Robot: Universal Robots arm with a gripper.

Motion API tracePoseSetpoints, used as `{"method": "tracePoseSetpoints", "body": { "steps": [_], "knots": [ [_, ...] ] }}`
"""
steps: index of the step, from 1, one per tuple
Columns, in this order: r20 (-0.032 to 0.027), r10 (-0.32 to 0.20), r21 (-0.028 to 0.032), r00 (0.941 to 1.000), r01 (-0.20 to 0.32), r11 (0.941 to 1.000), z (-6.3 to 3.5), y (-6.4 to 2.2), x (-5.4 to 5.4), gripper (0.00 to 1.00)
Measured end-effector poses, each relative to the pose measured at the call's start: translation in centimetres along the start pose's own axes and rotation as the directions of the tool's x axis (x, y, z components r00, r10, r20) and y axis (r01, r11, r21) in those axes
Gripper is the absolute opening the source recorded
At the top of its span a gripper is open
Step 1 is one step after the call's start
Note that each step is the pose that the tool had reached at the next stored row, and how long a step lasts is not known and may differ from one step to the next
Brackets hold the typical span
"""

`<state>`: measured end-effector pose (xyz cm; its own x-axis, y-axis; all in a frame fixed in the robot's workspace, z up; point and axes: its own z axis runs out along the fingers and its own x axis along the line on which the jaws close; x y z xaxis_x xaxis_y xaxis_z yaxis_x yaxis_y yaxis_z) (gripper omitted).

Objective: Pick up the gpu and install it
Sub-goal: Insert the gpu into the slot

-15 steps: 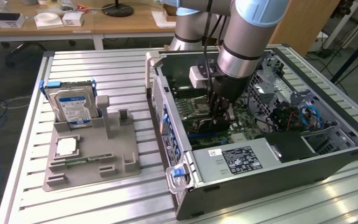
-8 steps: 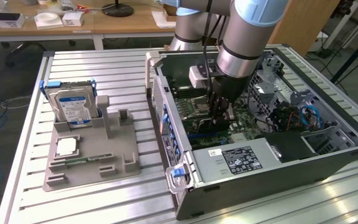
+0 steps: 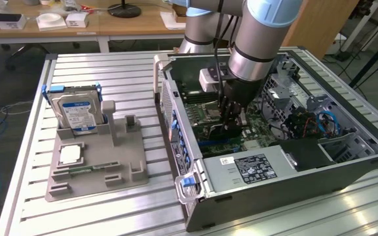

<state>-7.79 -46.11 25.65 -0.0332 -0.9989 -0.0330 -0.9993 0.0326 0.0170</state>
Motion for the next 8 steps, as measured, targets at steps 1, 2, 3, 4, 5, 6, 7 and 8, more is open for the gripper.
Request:
{"method": "tracePoseSetpoints", "body": {
  "steps": [1, 2, 3, 4, 5, 6, 7, 8],
  "knots": [
    [0.0001, 0.0, 0.0001, 1.0, 0.0, 1.0, 0.0, 0.01, 0.02, 0.26],
    [0.0002, 0.0, 0.0001, 1.0, 0.0, 1.0, 0.01, 0.02, 0.04, 0.26],
    [0.0002, 0.0, 0.0002, 1.0, 0.0, 1.0, 0.01, 0.02, 0.06, 0.26],
    [0.0001, 0.0, 0.0001, 1.0, 0.0, 1.0, 0.0, 0.02, 0.06, 0.26],
    [0.0001, 0.0, 0.0001, 1.0, 0.0, 1.0, 0.0, 0.02, 0.06, 0.26],
    [0.0001, 0.0, 0.0001, 1.0, 0.0, 1.0, 0.0, 0.02, 0.06, 0.26],
    [-0.0001, 0.0, 0.0001, 1.0, 0.0, 1.0, 0.0, 0.02, 0.08, 0.26],
    [-0.0003, 0.0, 0.0, 1.0, 0.0, 1.0, 0.0, 0.02, 0.1, 0.26]
  ]
}}
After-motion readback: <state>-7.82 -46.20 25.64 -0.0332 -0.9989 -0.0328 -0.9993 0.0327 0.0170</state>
